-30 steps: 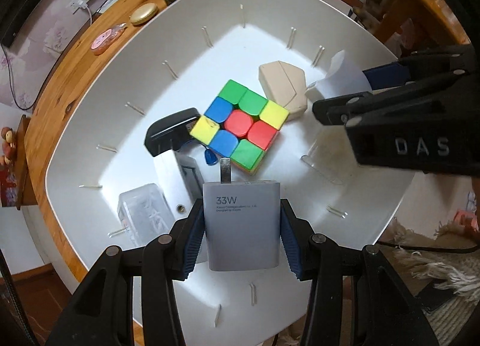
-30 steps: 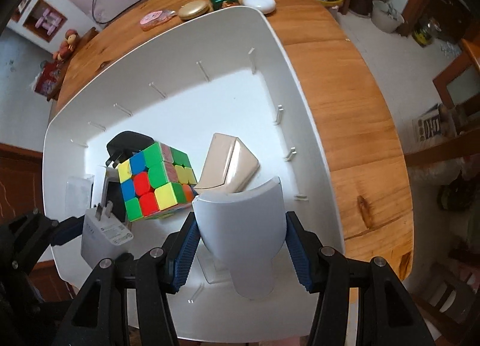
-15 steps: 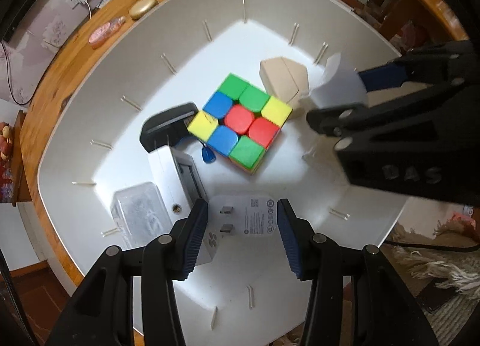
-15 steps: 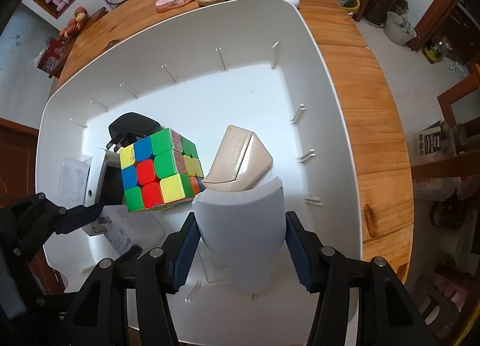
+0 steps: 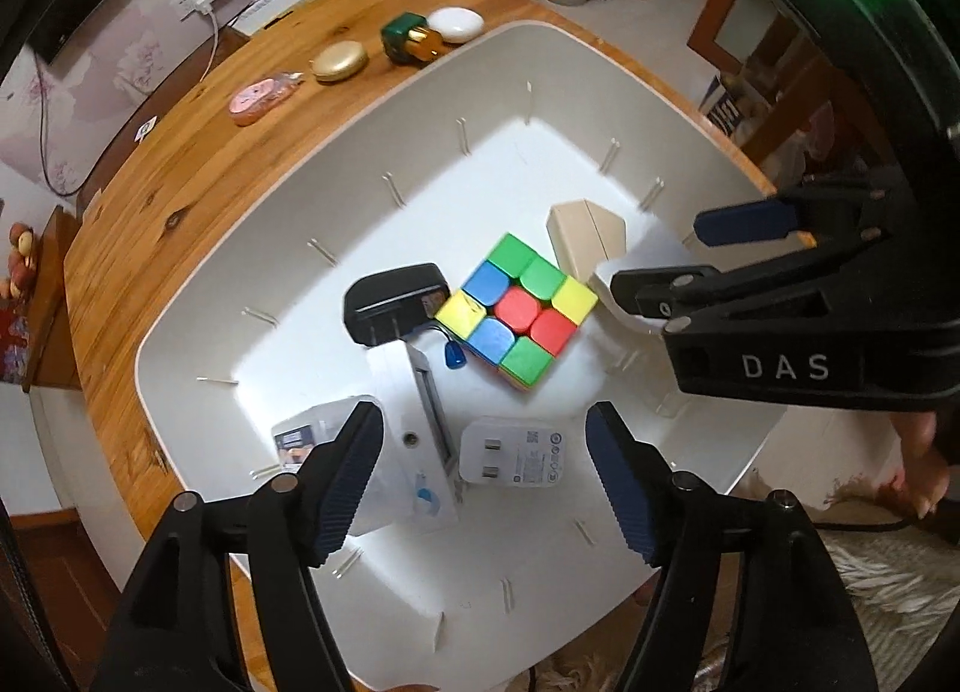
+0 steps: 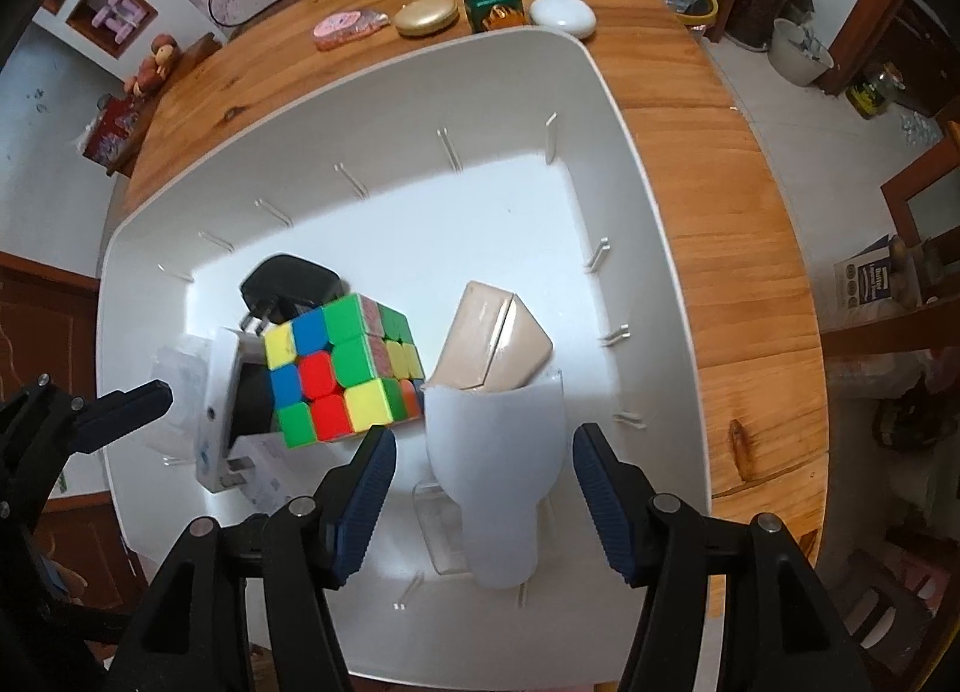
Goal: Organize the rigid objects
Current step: 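Open the left tool over the tray while the right tool releases the white stand, then raise both open tools away from the tray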
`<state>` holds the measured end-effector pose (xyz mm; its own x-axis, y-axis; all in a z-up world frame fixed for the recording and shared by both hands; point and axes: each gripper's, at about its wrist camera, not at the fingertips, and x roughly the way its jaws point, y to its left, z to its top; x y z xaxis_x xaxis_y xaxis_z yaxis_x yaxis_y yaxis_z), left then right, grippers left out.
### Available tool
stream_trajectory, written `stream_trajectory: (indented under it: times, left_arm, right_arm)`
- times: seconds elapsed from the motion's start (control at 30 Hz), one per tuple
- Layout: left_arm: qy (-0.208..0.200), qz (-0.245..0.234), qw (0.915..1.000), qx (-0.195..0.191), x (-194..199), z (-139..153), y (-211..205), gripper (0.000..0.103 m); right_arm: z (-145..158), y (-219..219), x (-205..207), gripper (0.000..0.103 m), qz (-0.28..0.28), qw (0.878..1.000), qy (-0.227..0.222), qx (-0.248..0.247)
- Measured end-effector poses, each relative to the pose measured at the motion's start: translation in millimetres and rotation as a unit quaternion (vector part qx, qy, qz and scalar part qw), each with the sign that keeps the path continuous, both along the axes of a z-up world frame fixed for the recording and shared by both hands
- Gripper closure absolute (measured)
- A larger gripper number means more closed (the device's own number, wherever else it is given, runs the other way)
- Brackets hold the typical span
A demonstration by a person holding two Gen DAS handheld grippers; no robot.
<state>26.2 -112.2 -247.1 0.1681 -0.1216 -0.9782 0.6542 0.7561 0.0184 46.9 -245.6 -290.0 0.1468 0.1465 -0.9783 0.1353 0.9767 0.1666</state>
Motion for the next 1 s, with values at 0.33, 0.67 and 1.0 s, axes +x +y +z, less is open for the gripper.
stream_trajectory:
  times: [0.33,0.67,1.0]
  left_arm:
    - [-0.021,0.036,0.9989,-0.024,16,23,6,0.020]
    - [-0.026,0.076,0.9956,-0.048,32,42,20,0.020]
    - [-0.063,0.101,0.9902,-0.073,64,77,20,0.020]
  right_arm:
    - [20,1,0,0.036,-0.008,1.000,-0.026,0.013]
    - [36,-5,-5,0.036,-0.009,0.999,-0.042,0.012]
    - [52,-16,0,0.036,-0.018,0.997,-0.069,0.017]
